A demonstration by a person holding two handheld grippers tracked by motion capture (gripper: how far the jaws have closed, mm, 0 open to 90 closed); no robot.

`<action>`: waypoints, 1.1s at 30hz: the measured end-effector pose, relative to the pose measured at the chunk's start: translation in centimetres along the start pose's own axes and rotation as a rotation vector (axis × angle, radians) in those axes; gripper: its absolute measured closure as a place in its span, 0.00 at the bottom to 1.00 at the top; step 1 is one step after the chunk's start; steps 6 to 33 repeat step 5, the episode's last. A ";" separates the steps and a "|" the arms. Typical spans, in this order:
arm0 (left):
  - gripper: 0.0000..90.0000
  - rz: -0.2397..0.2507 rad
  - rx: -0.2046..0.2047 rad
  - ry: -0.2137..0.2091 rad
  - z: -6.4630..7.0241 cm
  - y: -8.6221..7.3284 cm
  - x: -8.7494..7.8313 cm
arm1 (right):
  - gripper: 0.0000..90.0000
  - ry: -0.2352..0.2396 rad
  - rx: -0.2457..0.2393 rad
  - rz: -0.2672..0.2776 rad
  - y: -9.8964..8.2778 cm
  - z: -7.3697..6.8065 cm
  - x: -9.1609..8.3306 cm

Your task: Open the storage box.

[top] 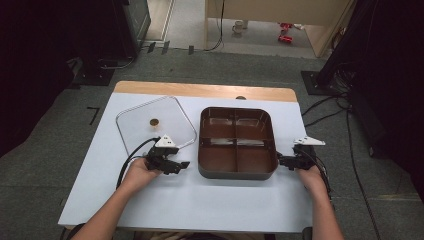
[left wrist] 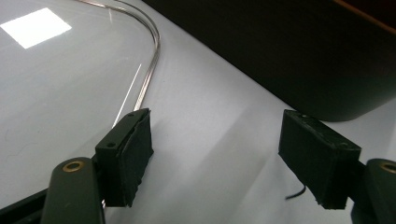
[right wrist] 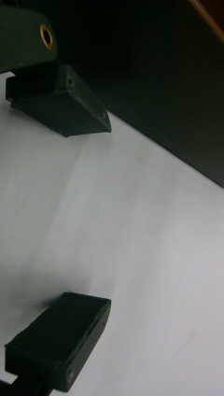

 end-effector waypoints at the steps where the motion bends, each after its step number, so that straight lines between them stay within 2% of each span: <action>1: 0.27 0.007 0.005 0.000 0.1 -0.1 0.0 | 0.14 0.000 0.000 0.000 0.0 0.0 0.0; 33: 0.26 0.008 0.011 0.001 0.1 -0.1 0.1 | 0.14 0.000 0.000 0.000 0.0 0.0 0.0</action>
Point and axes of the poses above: each handheld gripper's, and its own axes: x roughly forward along the jaws, y roughly out of its top, z roughly to its right, the point moved 4 cm from there along x, roughly forward along the jaws, and after that the axes turned 6 degrees about x, right-handed, at the moved point
